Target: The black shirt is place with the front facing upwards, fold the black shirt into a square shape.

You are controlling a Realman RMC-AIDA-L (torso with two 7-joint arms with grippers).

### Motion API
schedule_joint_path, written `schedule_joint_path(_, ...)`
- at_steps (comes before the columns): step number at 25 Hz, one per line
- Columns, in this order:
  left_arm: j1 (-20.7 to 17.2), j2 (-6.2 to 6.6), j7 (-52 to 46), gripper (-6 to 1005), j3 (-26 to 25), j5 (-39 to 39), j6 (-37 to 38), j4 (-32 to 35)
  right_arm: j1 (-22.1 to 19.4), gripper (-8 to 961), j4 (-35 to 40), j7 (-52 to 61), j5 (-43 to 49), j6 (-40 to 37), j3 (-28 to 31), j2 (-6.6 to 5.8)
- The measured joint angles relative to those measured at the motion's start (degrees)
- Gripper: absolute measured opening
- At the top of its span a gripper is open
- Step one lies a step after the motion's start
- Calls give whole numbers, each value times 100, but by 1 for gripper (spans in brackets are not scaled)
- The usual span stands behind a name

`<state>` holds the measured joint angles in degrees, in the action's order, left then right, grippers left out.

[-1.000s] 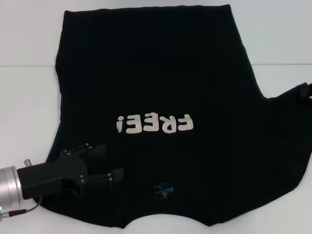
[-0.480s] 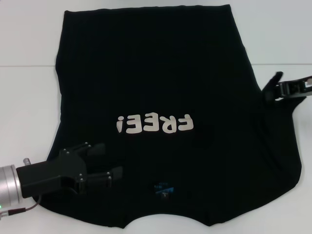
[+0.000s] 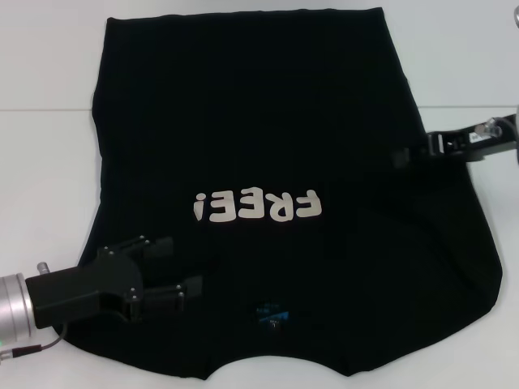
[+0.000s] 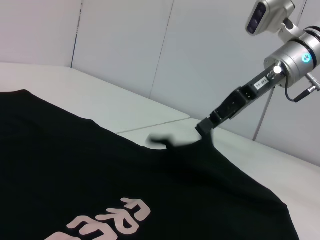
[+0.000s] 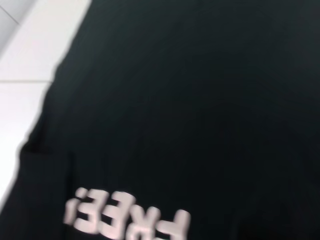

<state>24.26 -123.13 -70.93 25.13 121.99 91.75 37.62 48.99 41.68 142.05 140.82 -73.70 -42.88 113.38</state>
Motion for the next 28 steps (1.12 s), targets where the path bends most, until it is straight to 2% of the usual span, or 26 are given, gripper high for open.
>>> schedule_joint_path(3, 0, -5, 3, 902, 0, 0, -6, 0, -62, 172, -206, -198, -705, -39, 4, -70)
schedule_joint_path(7, 0, -15, 3, 902, 20, 7, -60, 0, -269, 252, -604, -538, -1753, -68, 110, -242)
schedule_joint_path(10, 0, -17, 2, 902, 24, 14, -86, -1, -522, 497, -728, -793, -2168, -33, 242, -334)
schedule_joint_path(15, 7, -18, -46, 902, 5, -3, -133, -55, -972, 710, -738, -966, -2073, -17, 263, -471)
schedule_joint_path(20, 45, -18, -117, 902, 1, -3, -146, -69, -1396, 761, -710, -862, -1721, 230, 275, -632)
schedule_joint_path(23, 78, -8, -181, 902, 11, -3, -150, -68, -1412, 770, -734, -646, -1443, 318, 271, -711)
schedule_joint_path(25, 104, -5, -212, 902, 25, 1, -151, -69, -1330, 768, -741, -492, -1226, 344, 248, -717)
schedule_joint_path(28, 111, -9, -217, 902, 21, 1, -157, -70, -1113, 766, -762, -379, -917, 354, 226, -642)
